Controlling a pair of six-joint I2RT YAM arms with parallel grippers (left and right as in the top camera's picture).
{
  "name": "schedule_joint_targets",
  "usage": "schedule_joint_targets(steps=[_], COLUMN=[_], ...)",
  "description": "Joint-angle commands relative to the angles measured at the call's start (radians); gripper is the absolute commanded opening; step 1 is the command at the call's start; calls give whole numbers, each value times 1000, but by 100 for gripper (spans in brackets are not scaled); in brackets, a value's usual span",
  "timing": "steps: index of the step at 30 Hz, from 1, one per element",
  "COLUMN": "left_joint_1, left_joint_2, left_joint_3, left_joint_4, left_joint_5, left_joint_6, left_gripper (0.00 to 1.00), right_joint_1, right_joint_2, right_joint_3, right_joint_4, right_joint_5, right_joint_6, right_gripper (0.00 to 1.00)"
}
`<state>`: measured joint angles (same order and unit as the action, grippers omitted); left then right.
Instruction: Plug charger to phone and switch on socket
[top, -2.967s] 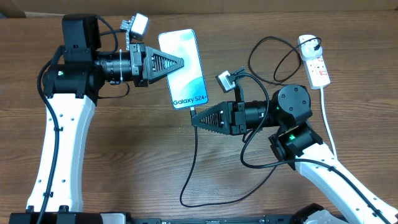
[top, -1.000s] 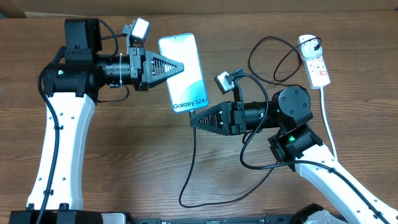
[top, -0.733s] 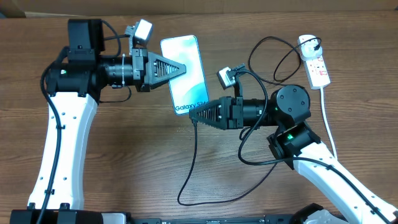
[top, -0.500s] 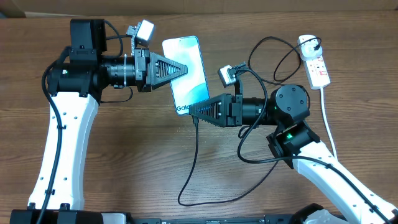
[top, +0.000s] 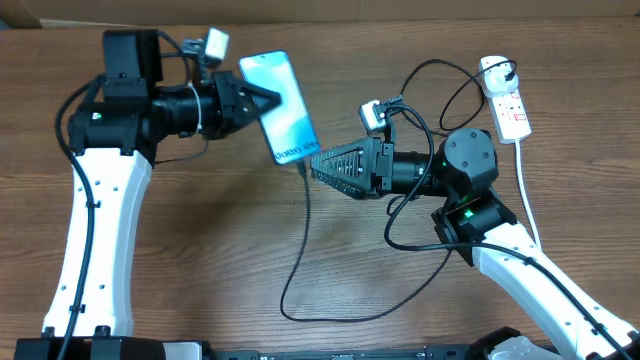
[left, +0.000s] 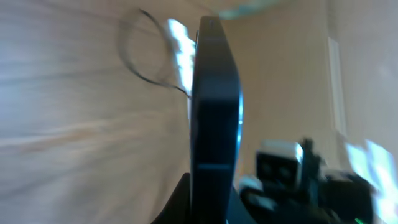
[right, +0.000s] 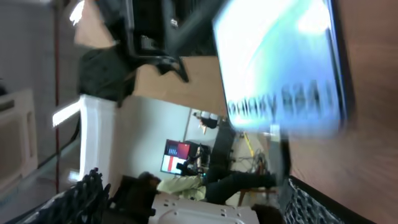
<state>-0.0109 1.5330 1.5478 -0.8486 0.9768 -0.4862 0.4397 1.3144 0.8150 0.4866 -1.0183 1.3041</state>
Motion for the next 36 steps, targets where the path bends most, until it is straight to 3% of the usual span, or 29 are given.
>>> schedule_joint_targets(steps=[1, 7, 12, 22, 36], left_joint_1=[6, -1, -66, -222, -229], left_joint_2=[-6, 80, 203, 479, 645], left_joint_3=[7, 7, 7, 7, 7], left_joint_4=[3, -16, -10, 155, 209], left_joint_5=[-189, -225, -225, -225, -249], left_joint_6=[56, 88, 156, 188, 198], left_gripper=[4, 4, 4, 5, 9], right_joint_1=[-19, -46, -56, -56, -56], right_joint_2=[6, 6, 6, 6, 13], right_joint_3=[5, 5, 5, 5, 5], right_joint_4=[-125, -519, -662, -729, -728], right_joint_5=[71, 353, 505, 618, 621], right_joint_6=[-64, -257, -360, -423, -441], right_gripper=[88, 91, 91, 93, 93])
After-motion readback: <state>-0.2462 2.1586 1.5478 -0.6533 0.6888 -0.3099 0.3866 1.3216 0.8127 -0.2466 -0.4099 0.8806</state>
